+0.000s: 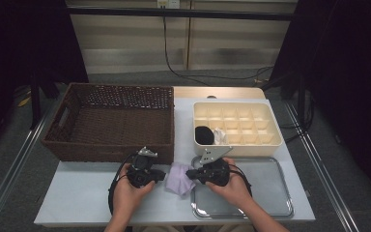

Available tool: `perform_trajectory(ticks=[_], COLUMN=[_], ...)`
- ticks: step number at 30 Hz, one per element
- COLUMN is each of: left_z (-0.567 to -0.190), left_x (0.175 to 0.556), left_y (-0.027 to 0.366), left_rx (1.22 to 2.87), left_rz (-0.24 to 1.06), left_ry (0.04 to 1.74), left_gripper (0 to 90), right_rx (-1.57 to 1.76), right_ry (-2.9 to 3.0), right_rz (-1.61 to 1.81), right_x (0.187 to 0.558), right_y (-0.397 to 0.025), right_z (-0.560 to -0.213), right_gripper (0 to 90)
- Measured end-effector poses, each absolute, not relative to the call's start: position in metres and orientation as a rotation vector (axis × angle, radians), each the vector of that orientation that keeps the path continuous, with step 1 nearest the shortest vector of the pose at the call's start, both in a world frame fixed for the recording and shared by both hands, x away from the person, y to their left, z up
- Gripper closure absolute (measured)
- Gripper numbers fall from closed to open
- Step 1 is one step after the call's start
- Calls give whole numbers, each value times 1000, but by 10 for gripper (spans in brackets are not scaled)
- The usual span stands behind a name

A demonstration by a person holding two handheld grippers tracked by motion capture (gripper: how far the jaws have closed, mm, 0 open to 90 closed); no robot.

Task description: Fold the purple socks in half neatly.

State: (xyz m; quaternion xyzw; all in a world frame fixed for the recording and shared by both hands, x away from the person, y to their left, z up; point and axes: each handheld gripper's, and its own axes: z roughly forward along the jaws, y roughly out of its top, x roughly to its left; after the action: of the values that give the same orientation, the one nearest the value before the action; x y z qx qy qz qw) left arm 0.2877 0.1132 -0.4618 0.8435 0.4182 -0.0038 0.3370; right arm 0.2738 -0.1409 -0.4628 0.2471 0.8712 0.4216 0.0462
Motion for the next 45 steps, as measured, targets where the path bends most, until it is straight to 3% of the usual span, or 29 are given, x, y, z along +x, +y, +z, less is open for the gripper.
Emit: perform_trajectory(ticks=[13,40,45], left_z=[-465,-461,-458], left_x=[287,283,284], left_y=[107,99,103], left_rx=[2207,2163,2136], left_rz=[7,-84,-82], left_ry=[1065,1008,1018], left_gripper=[843,832,760], right_rx=[780,780,777], right_ry=[2668,2663,2664], right_rz=[1283,1298,1296], right_x=[276,276,276], right_y=[-140,-141,-141], right_z=[-473,-475,-475], right_gripper=[900,900,900])
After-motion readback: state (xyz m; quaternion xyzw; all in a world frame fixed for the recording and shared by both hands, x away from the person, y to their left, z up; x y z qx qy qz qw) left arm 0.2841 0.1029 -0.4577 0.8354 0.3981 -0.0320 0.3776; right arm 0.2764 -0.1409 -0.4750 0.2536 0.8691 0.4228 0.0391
